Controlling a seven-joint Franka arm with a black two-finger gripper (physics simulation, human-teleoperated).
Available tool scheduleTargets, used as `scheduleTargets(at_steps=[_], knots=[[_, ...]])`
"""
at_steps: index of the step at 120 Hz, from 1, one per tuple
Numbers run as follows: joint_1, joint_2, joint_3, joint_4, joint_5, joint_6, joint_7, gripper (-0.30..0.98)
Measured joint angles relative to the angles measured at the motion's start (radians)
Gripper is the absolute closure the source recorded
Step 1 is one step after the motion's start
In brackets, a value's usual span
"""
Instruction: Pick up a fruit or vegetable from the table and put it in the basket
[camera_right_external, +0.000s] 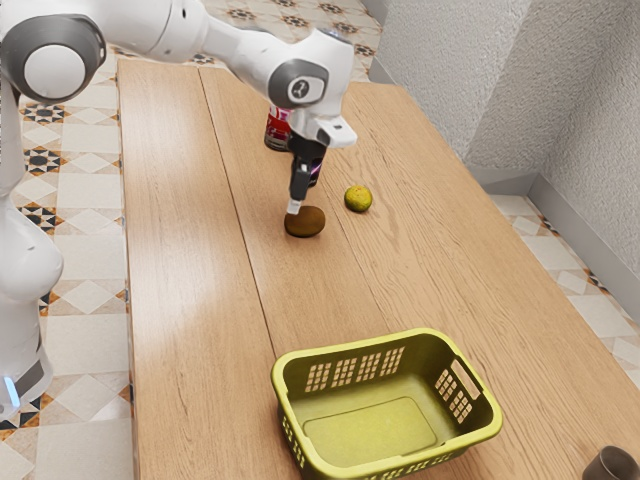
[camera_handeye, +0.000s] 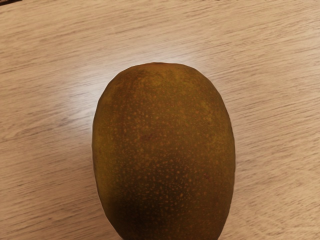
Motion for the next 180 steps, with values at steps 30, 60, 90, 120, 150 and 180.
scheduleTargets(at_steps=[30,60,90,120,150,180], knots=[[0.005,0.037,-0.013,0.001,-0.01,0.037,0.012,0.0],[-0.018,0.065,-0.019,-0.001,-0.029,0.066,0.019,0.0],[-0.023,0.069,-0.018,-0.006,-0.032,0.077,0.021,0.0],[-0.008,0.072,-0.018,-0.013,-0.036,0.08,0.02,0.0],[-0.017,0.075,-0.018,-0.013,-0.048,0.081,0.015,0.13],[-0.013,0.068,-0.02,-0.012,-0.034,0.086,-0.011,0.43]])
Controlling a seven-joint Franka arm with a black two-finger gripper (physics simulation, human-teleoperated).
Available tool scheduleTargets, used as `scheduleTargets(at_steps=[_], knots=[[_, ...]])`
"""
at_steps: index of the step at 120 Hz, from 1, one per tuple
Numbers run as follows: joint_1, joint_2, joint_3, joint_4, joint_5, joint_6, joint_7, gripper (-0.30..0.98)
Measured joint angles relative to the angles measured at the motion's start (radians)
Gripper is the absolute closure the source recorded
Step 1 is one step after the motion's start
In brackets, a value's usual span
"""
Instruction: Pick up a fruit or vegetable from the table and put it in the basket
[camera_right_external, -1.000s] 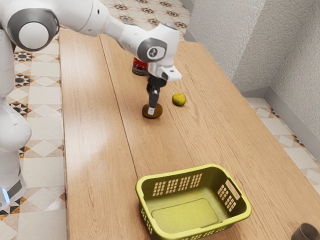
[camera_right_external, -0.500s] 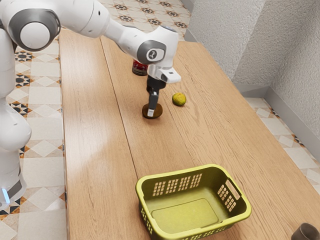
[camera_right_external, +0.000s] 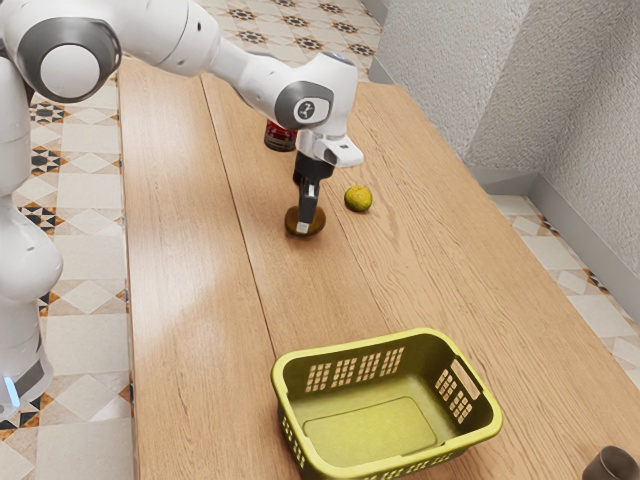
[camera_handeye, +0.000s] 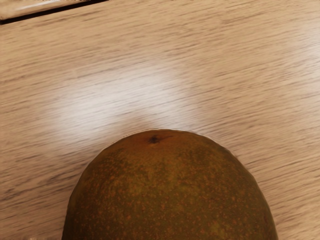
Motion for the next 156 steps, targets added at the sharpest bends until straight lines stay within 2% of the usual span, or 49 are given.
scheduleTargets(at_steps=[16,25,33,51,74,83,95,112,156], knots=[[0.011,-0.067,-0.01,0.003,0.003,-0.01,-0.016,0.42],[0.04,-0.12,-0.049,0.034,0.01,-0.037,-0.03,0.43],[0.041,-0.134,-0.14,0.125,0.043,-0.082,-0.052,0.43],[-0.068,-0.074,-0.378,0.261,0.135,-0.172,-0.117,0.43],[-0.203,-0.019,-0.555,0.326,0.227,-0.223,-0.21,0.43],[-0.229,0.022,-0.577,0.355,0.263,-0.234,-0.245,0.43],[-0.15,0.089,-0.595,0.389,0.317,-0.243,-0.292,0.43],[-0.204,0.145,-0.605,0.426,0.389,-0.25,-0.357,0.43],[-0.332,0.196,-0.615,0.43,0.428,-0.253,-0.486,0.43]])
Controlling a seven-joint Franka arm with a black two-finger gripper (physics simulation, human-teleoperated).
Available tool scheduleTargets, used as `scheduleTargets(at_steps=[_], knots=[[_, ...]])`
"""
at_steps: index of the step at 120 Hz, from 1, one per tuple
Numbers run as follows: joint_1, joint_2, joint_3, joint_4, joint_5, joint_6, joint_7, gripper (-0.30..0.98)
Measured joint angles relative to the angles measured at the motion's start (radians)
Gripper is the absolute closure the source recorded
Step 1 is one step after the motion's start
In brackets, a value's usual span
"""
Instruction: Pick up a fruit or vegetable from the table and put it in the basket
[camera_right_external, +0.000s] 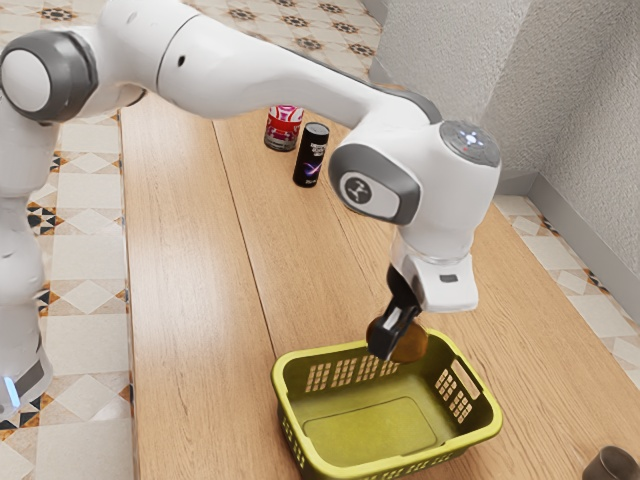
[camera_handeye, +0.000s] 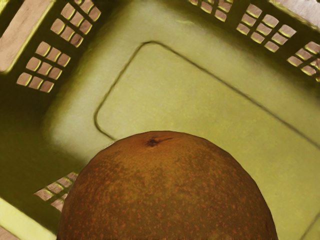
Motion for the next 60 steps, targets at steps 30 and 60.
scheduleTargets(at_steps=[30,60], knots=[[-0.036,0.02,-0.001,-0.001,0.01,0.002,-0.068,0.2],[-0.047,-0.046,0.1,0.008,0.042,-0.003,-0.106,0.03]])
